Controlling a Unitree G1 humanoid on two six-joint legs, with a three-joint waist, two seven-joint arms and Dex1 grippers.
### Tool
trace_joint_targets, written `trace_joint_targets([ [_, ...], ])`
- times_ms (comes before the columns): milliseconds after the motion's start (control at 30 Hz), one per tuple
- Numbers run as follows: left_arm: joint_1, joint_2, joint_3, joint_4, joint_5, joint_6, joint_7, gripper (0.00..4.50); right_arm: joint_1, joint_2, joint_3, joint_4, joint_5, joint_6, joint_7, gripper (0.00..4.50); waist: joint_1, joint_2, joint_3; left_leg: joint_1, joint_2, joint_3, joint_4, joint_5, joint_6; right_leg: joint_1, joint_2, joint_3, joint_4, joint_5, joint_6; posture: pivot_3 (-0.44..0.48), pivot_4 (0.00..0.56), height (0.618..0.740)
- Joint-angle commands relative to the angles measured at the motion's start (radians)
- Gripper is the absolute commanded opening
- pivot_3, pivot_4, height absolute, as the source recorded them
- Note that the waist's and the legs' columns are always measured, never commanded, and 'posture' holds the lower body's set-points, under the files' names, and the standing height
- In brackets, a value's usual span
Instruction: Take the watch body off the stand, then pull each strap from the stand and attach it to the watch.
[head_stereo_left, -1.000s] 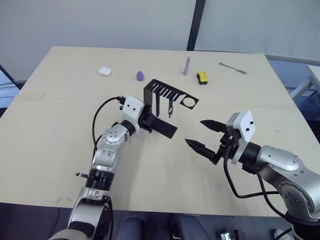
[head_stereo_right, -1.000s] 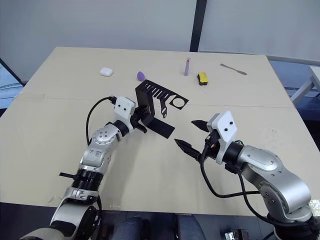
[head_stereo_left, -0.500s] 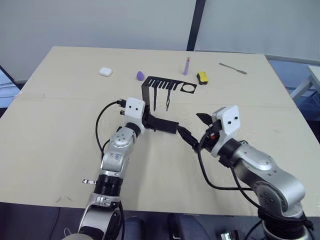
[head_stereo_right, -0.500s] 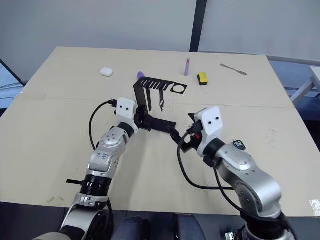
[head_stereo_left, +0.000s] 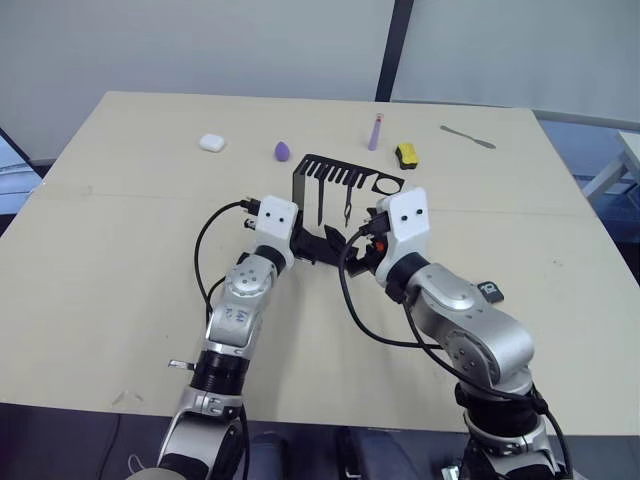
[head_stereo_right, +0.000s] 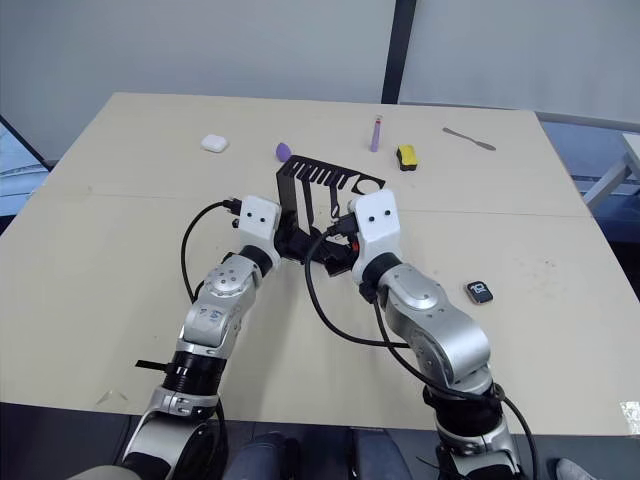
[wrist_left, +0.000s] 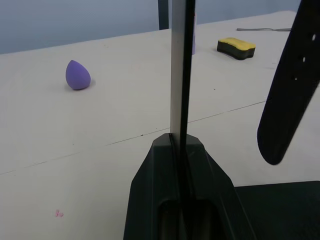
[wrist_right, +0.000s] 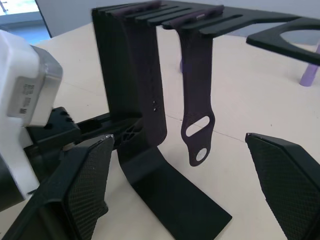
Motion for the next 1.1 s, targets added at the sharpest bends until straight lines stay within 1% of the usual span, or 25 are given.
trace_joint_targets([
  [33,0.016,-0.011,-0.028,-0.047,0.016,-0.002,0.0,0.09,-0.029,0.034,0.008,0.01,-0.034,-0.035,-0.007,4.5,0.0,0.0,0.0,0.0,0.0,0.0,0.0,0.0,0.0,0.0,0.0,0.0,0.0,0.0,0.0,0.0,0.15,0.74],
  [200,0.027,-0.015,-0.033,-0.061,0.022,0.005,-0.003,0.09,-0.036,0.064,-0.023,0.057,-0.047,-0.096,0.017,4.5,0.0,0.0,0.0,0.0,0.0,0.0,0.0,0.0,0.0,0.0,0.0,0.0,0.0,0.0,0.0,0.0,0.15,0.74],
  [233,0.031,-0.015,-0.034,-0.064,0.023,0.005,-0.004,0.0,-0.038,0.067,-0.023,0.061,-0.045,-0.103,0.024,3.98,0.0,0.0,0.0,0.0,0.0,0.0,0.0,0.0,0.0,0.0,0.0,0.0,0.0,0.0,0.0,0.0,0.15,0.74],
  [267,0.033,-0.015,-0.034,-0.066,0.024,0.006,-0.004,0.0,-0.042,0.068,-0.02,0.066,-0.045,-0.111,0.032,3.7,-0.001,0.0,0.0,0.0,0.0,0.0,0.0,0.0,0.0,0.0,0.0,0.0,0.0,0.0,0.0,0.0,0.15,0.74],
  [300,0.034,-0.015,-0.034,-0.067,0.025,0.007,-0.004,0.0,-0.046,0.069,-0.016,0.069,-0.046,-0.118,0.038,3.28,-0.001,0.0,0.0,0.0,0.0,0.0,0.0,0.0,0.0,0.0,0.0,0.0,0.0,0.0,0.0,0.0,0.15,0.74],
  [500,0.045,-0.015,-0.034,-0.074,0.031,0.009,-0.003,0.0,-0.052,0.043,0.011,0.046,-0.081,-0.149,0.069,0.29,-0.001,0.0,0.0,0.0,0.0,0.0,-0.001,0.0,0.0,-0.001,0.0,0.0,-0.001,0.0,0.0,0.0,0.15,0.74],
  [533,0.044,-0.015,-0.033,-0.071,0.032,0.007,-0.003,0.0,-0.05,0.03,0.017,0.039,-0.091,-0.155,0.076,0.04,-0.001,0.0,0.0,-0.001,0.0,0.0,-0.001,0.0,0.0,-0.001,0.0,0.0,-0.001,0.0,0.0,0.0,0.15,0.74],
  [833,0.031,-0.014,-0.026,-0.046,0.033,-0.002,-0.002,0.0,0.002,-0.08,0.049,-0.043,-0.166,-0.223,0.143,0.04,0.0,0.0,0.0,-0.001,0.0,0.0,-0.001,0.0,0.0,-0.001,0.0,0.0,-0.001,0.0,0.0,0.0,0.15,0.74],
  [1100,0.023,-0.008,-0.02,-0.023,0.033,-0.016,-0.008,0.0,0.032,-0.106,0.053,-0.079,-0.177,-0.238,0.188,0.04,0.0,0.0,0.0,-0.001,0.0,0.0,-0.001,0.0,0.0,-0.001,0.0,0.0,-0.002,0.0,0.0,0.0,0.15,0.74],
])
